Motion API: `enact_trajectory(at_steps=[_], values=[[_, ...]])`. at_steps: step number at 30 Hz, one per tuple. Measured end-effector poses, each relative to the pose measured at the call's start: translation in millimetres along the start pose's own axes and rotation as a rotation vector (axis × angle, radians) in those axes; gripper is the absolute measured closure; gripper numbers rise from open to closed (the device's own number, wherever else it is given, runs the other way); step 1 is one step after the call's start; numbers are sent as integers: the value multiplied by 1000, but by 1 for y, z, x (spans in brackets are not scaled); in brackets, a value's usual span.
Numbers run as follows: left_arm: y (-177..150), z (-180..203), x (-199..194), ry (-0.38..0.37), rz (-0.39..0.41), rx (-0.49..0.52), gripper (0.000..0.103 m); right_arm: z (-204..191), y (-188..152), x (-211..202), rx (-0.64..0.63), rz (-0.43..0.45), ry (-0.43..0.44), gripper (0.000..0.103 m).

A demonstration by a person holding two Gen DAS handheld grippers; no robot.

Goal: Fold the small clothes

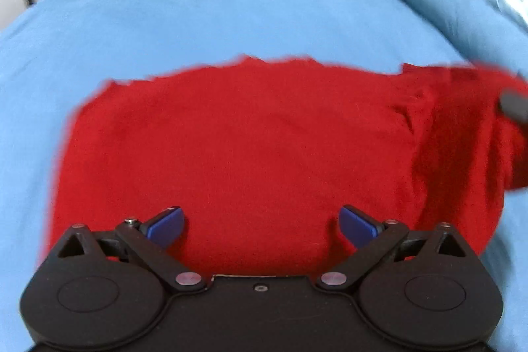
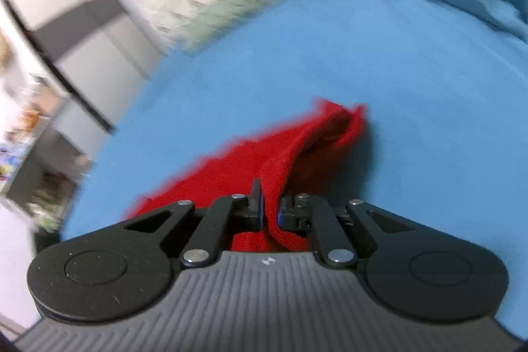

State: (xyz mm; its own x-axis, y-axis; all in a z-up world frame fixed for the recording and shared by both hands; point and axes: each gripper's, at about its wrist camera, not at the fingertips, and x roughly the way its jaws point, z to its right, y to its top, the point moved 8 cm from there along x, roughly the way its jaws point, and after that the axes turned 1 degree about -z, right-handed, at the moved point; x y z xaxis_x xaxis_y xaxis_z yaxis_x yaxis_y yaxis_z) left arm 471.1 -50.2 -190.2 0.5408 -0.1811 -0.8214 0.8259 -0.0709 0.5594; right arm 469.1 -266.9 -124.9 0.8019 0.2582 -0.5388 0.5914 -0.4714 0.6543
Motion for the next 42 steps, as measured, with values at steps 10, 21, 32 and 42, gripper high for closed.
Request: enact_trajectory(at_steps=[10, 21, 32, 42], values=[[-83, -157, -74, 169, 74, -206, 0, -223, -127, 111, -451, -390, 321, 81], [-88, -153, -93, 98, 154, -145, 0, -232, -150, 110, -489, -365, 337, 10], [-86, -124, -83, 10, 206, -153, 2, -126, -169, 30, -634, -99, -4, 8], [-77, -126, -71, 54, 212, -150, 2, -93, -209, 53, -522, -74, -137, 12]])
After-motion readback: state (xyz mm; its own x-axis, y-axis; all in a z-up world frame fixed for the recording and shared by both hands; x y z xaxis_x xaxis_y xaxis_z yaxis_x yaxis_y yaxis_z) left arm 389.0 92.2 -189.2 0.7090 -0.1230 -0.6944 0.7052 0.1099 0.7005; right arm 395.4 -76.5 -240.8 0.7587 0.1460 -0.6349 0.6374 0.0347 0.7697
